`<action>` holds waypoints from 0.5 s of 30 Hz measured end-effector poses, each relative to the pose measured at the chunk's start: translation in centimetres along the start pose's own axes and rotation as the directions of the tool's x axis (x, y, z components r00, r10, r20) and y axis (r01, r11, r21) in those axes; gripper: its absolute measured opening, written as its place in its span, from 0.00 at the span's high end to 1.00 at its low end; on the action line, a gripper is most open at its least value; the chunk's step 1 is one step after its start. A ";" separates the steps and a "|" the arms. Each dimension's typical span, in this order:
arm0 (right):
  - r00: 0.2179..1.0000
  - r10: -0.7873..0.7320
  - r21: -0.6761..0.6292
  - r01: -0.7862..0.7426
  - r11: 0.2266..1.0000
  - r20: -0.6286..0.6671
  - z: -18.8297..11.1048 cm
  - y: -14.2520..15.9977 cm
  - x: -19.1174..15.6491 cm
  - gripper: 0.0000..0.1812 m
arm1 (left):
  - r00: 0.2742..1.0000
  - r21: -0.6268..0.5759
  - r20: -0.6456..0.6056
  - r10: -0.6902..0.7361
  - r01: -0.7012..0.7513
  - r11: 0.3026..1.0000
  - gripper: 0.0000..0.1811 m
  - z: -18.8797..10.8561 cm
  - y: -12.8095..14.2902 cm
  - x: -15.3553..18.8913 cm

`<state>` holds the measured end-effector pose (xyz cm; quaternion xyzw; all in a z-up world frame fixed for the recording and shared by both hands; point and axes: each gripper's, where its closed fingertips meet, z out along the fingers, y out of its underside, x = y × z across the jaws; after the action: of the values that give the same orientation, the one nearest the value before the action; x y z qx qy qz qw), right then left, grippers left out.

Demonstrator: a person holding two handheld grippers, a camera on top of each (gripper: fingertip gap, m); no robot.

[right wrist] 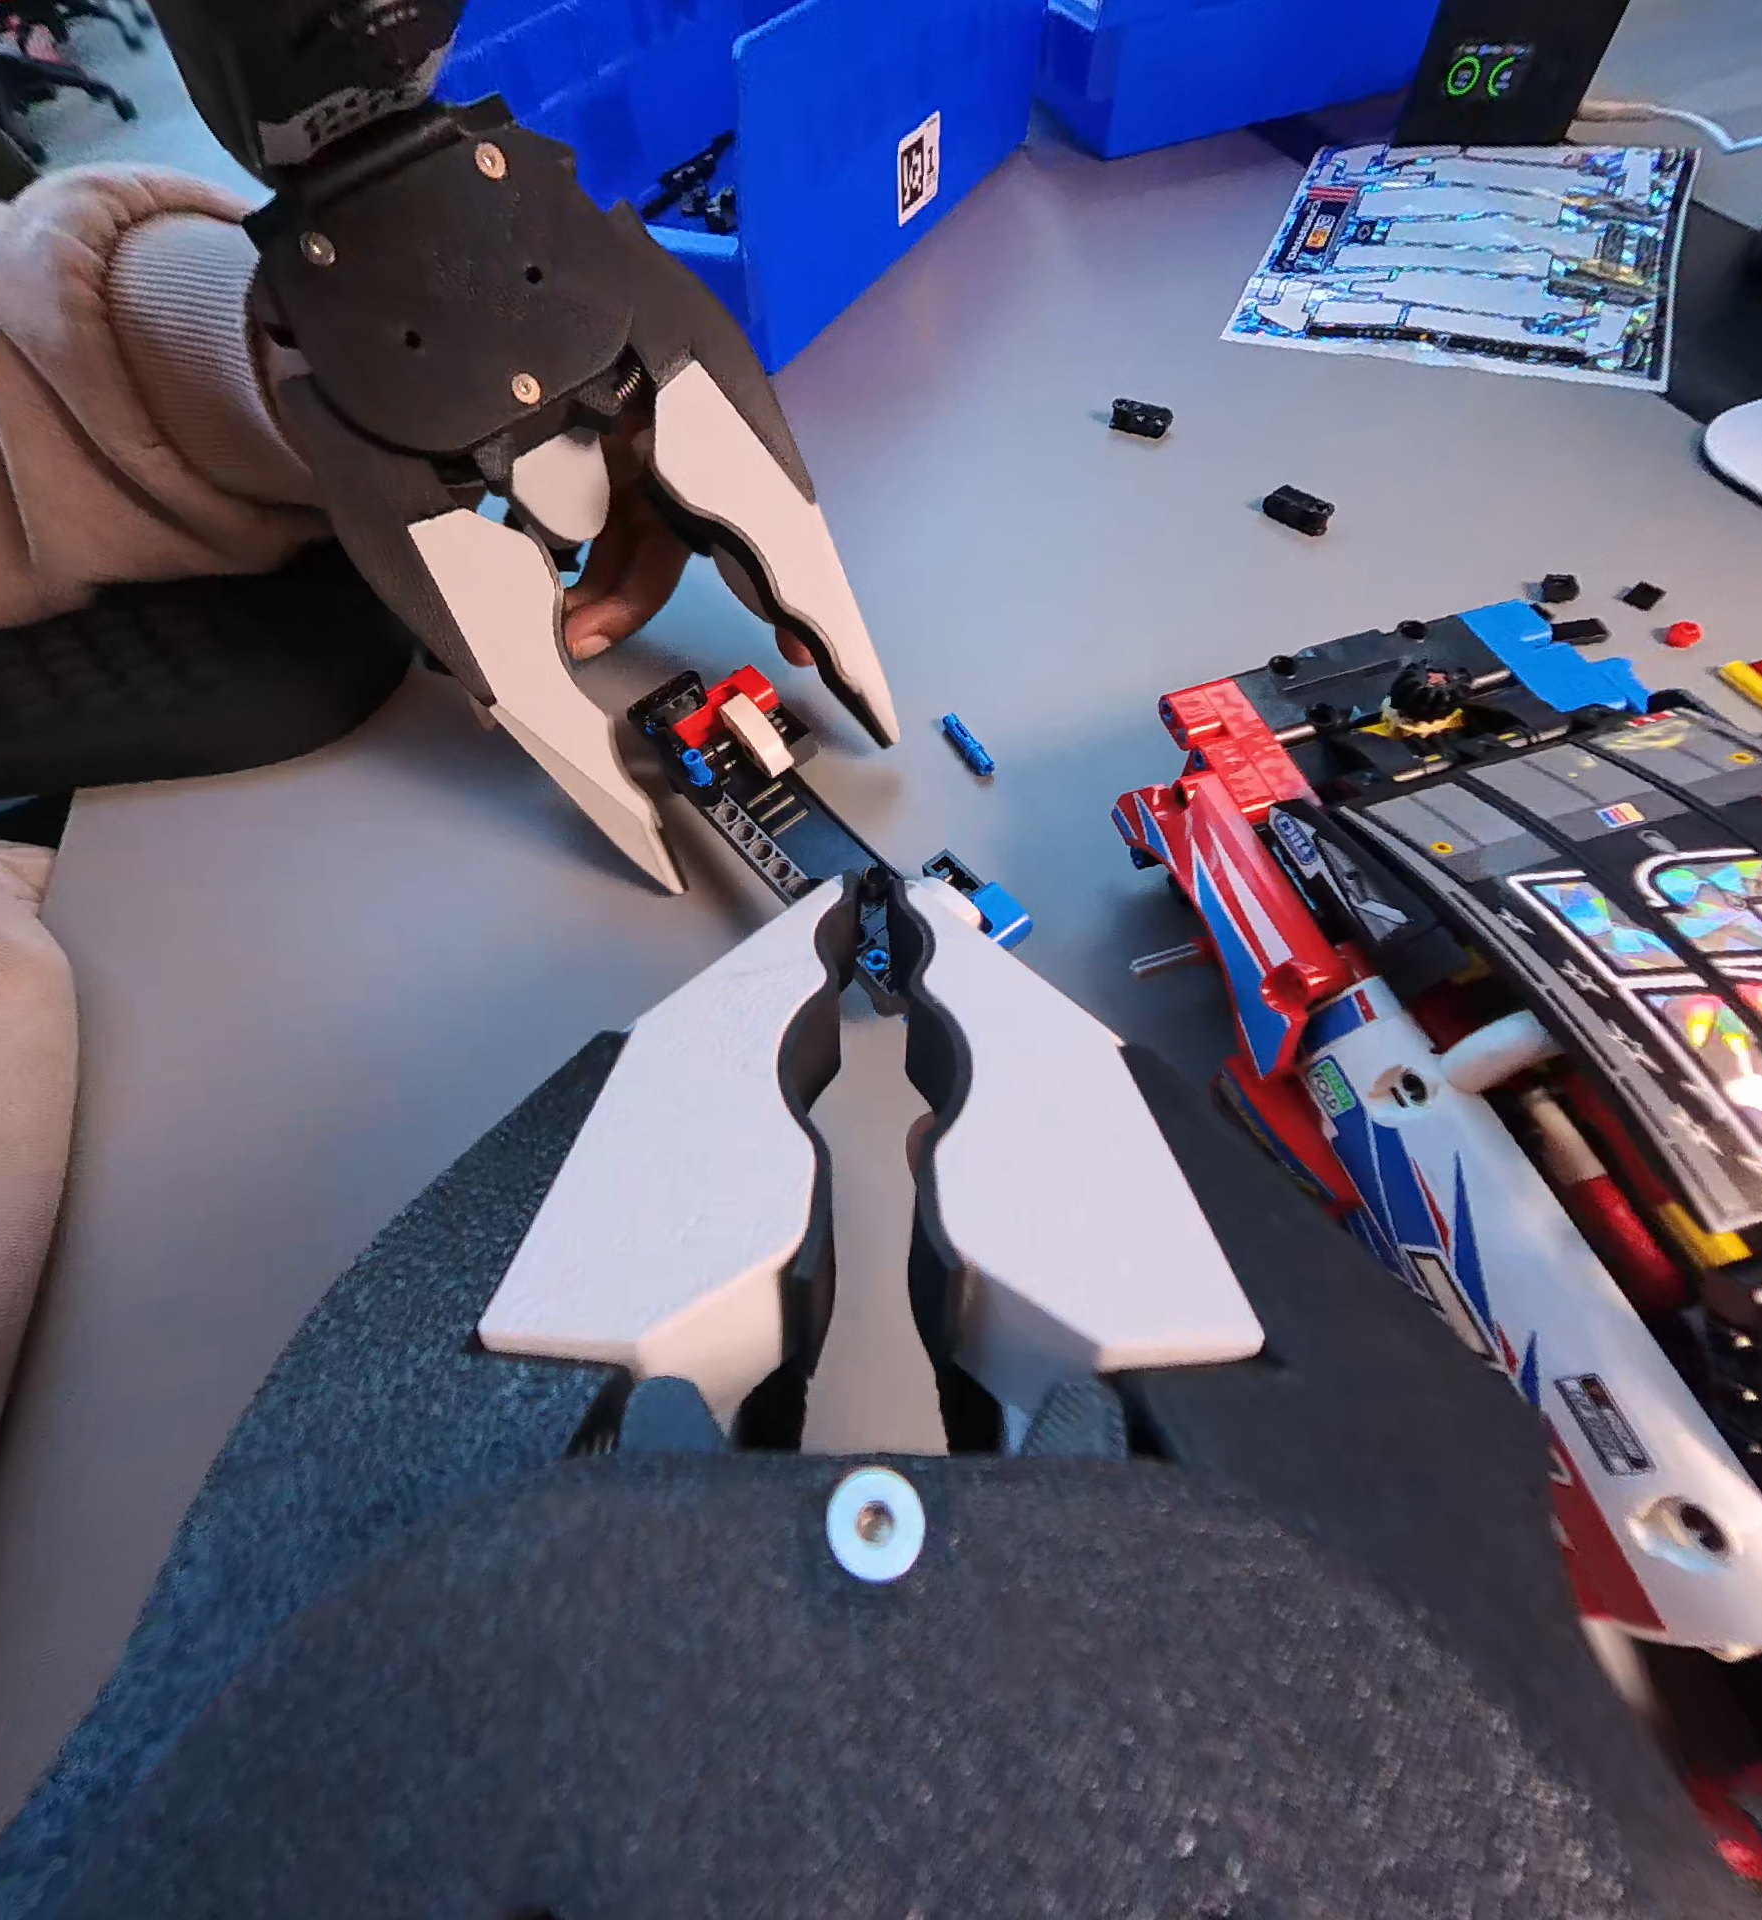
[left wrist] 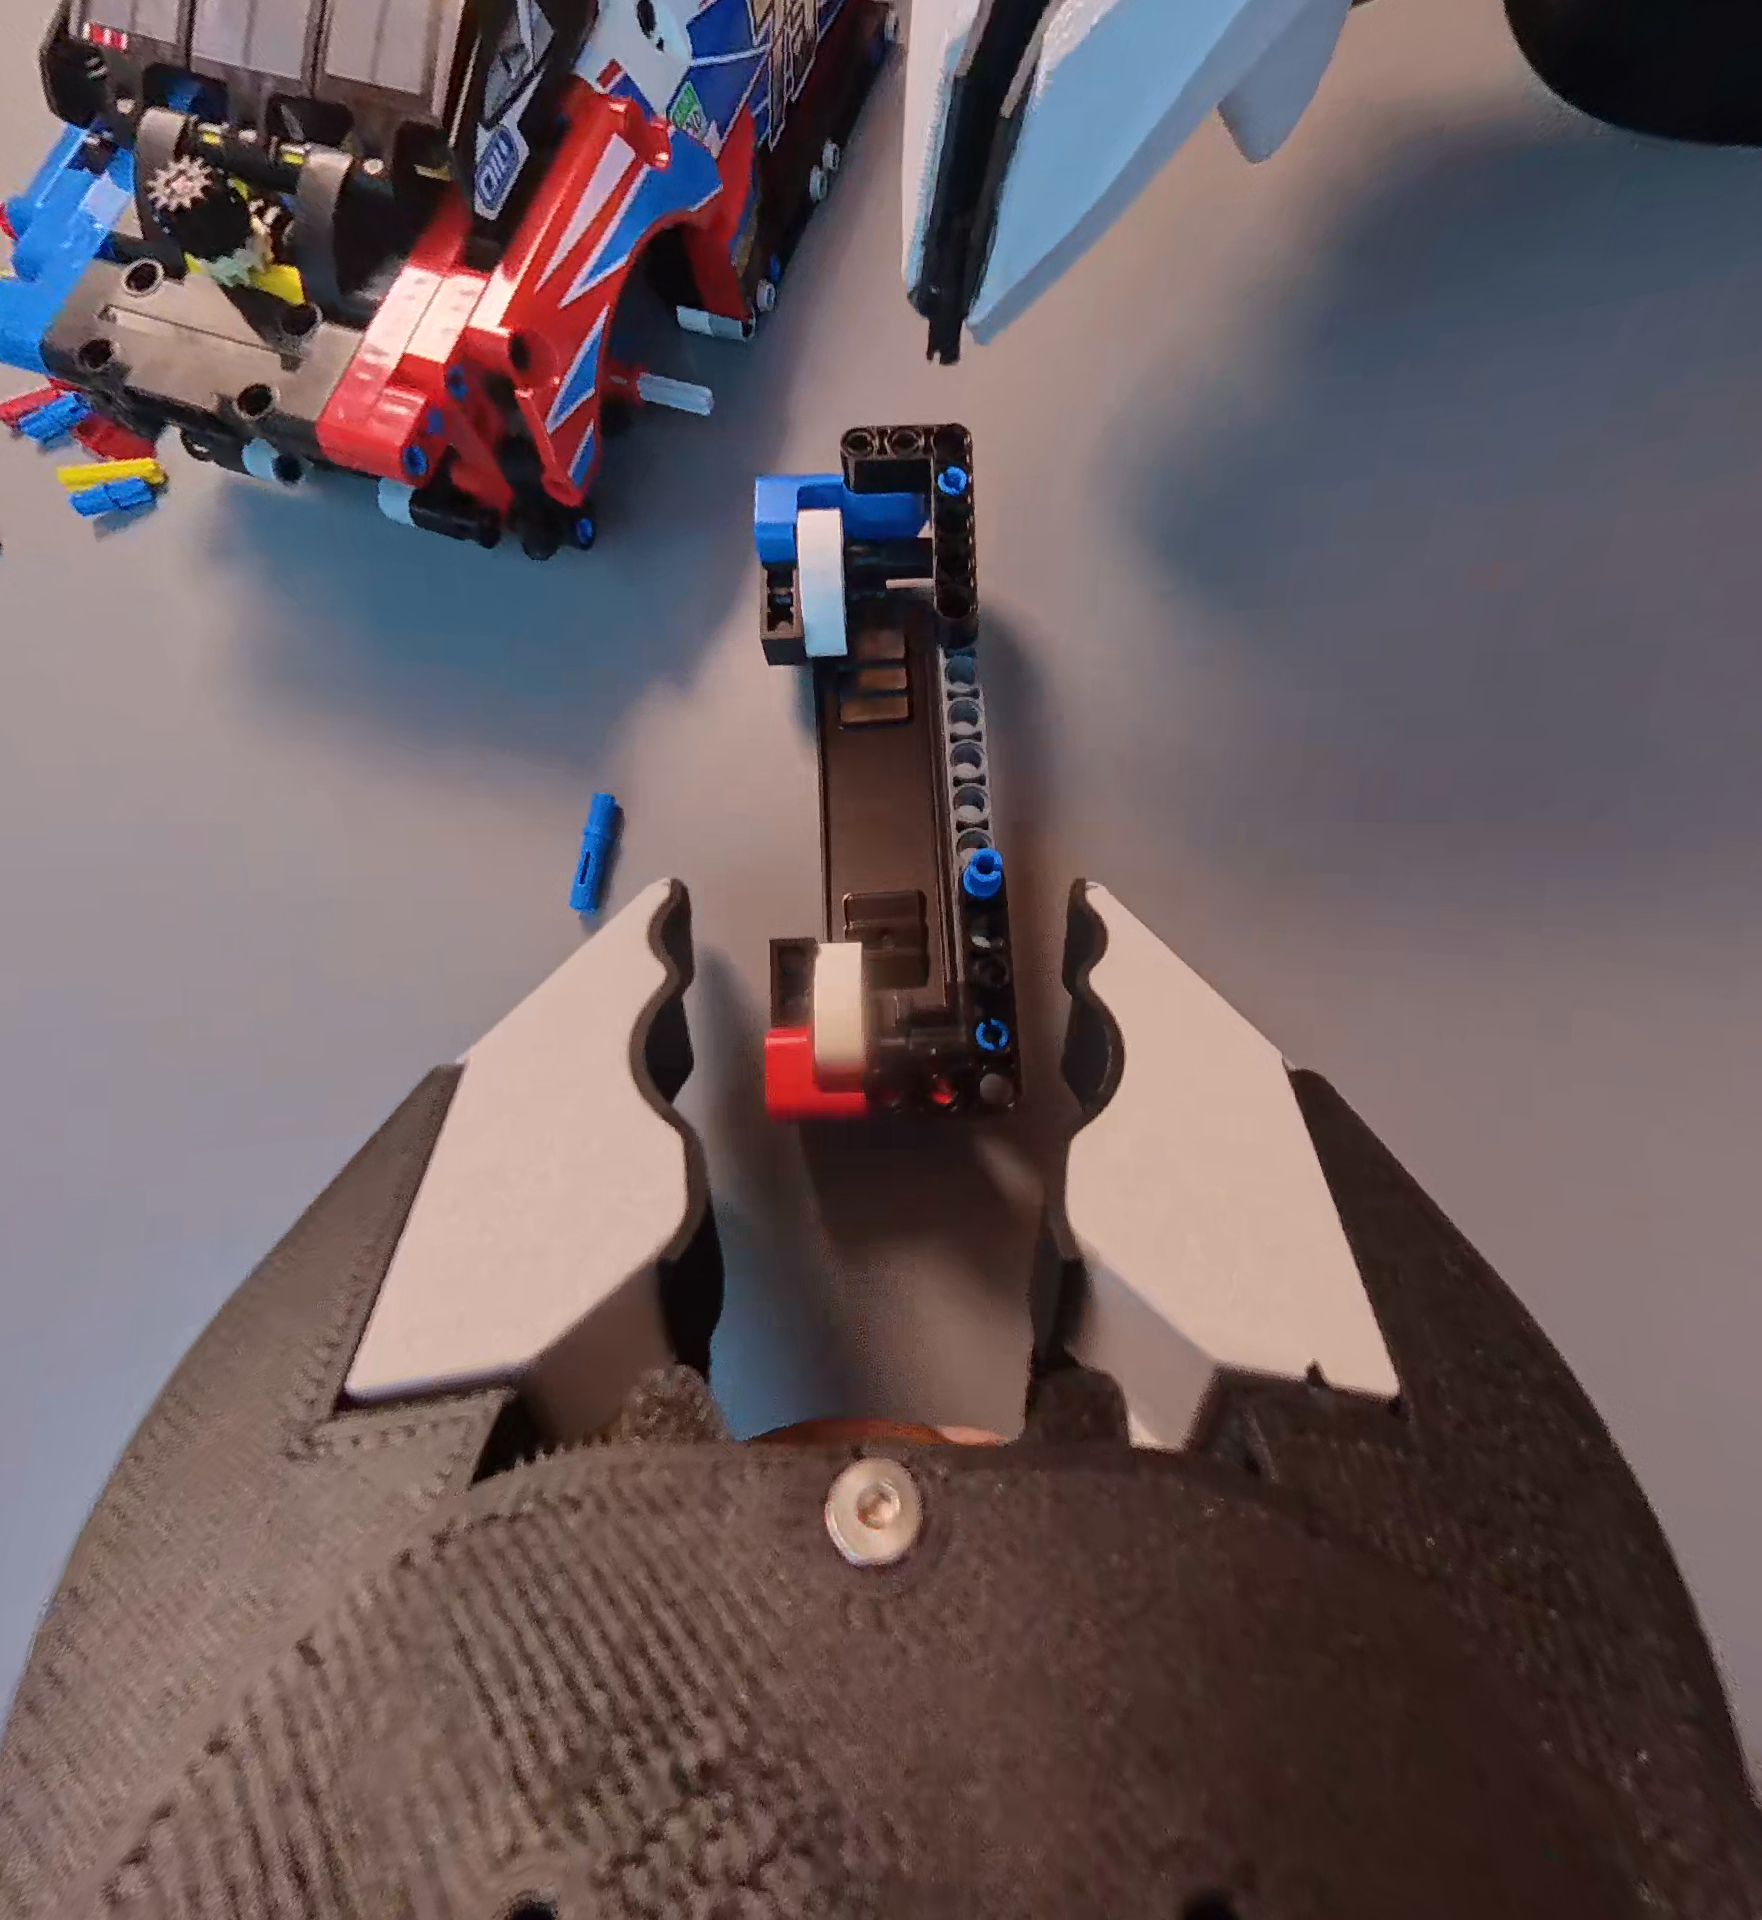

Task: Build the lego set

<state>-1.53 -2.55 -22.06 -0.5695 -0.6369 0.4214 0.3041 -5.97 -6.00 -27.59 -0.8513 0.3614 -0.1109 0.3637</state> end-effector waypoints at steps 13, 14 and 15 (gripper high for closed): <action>0.960 0.082 0.339 -0.173 0.925 0.268 -1.6 -4.6 -3.7 0.99 | 0.990 0.459 0.113 0.078 -0.122 0.880 0.80 -5.6 -7.7 1.5; 0.957 0.092 0.351 -0.189 0.917 0.275 -1.5 -4.9 -4.0 0.99 | 0.986 0.470 0.140 0.093 -0.148 0.870 0.82 -5.7 -8.1 1.8; 0.954 0.105 0.367 -0.208 0.907 0.280 -1.4 -5.2 -4.1 0.99 | 0.981 0.476 0.159 0.109 -0.173 0.863 0.84 -5.7 -8.5 2.1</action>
<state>-2.07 -6.31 -16.47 -0.4878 -0.5251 0.6330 0.2927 -2.48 -6.47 -17.73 -0.7088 0.3591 -0.1171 0.5957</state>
